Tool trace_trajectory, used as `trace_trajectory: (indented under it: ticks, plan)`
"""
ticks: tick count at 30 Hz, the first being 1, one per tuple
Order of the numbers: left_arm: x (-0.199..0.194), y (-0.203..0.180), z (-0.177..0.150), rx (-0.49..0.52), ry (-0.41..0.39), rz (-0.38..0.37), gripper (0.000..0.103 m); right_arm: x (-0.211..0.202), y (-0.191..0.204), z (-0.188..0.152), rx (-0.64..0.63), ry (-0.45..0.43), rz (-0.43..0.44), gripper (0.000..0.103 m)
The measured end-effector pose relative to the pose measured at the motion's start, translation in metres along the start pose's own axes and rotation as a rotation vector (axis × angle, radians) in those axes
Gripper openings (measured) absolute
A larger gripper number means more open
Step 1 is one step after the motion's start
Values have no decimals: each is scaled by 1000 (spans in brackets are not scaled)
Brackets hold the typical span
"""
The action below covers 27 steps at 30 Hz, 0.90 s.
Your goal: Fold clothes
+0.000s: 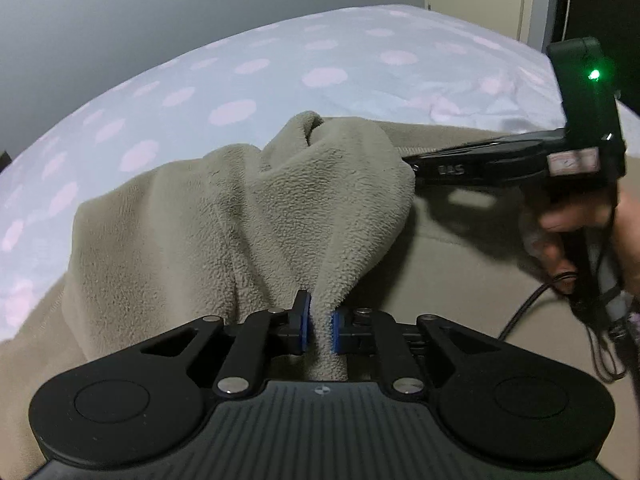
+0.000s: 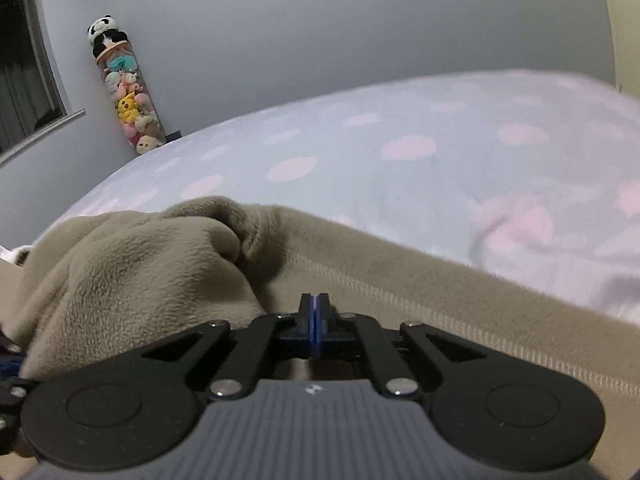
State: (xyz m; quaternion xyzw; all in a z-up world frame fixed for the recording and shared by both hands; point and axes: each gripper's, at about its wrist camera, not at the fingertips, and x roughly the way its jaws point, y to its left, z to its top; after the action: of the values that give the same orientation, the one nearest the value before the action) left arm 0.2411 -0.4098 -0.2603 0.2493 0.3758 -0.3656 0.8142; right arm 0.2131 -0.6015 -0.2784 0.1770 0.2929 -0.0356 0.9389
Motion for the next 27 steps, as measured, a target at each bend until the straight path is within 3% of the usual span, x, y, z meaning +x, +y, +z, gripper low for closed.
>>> trace_trajectory:
  ticks: [2, 5, 6, 10, 13, 16, 19, 22, 25, 27]
  plan:
    - [2, 2, -1, -18, 0, -7, 9, -6, -3, 8, -31, 66, 46, 10]
    - [7, 4, 3, -20, -6, -12, 9, -20, 6, 10, -184, 162, 149, 28]
    - [7, 5, 3, -26, -8, -13, 9, -22, 10, 8, -215, 178, 194, 29]
    - [7, 8, 1, -45, -10, -14, 9, -19, 23, -1, -238, 207, 343, 28]
    - [3, 6, 2, -35, -13, -15, 9, -5, 34, -6, -224, 199, 389, 16]
    - [2, 6, 2, -31, -11, -28, 9, 11, 40, -10, -175, 166, 369, 11]
    - [2, 6, 2, -25, -2, -51, 8, 27, 33, -15, -48, 105, 282, 0]
    - [8, 3, -1, -5, 21, -76, 7, 31, 22, -17, 51, 21, 241, 0]
    - [16, 1, -3, -4, 57, -102, 6, 23, 16, -16, 91, -84, 105, 0]
    - [21, 1, -6, -15, 72, -113, 6, 21, 4, -14, 145, -117, 115, 0]
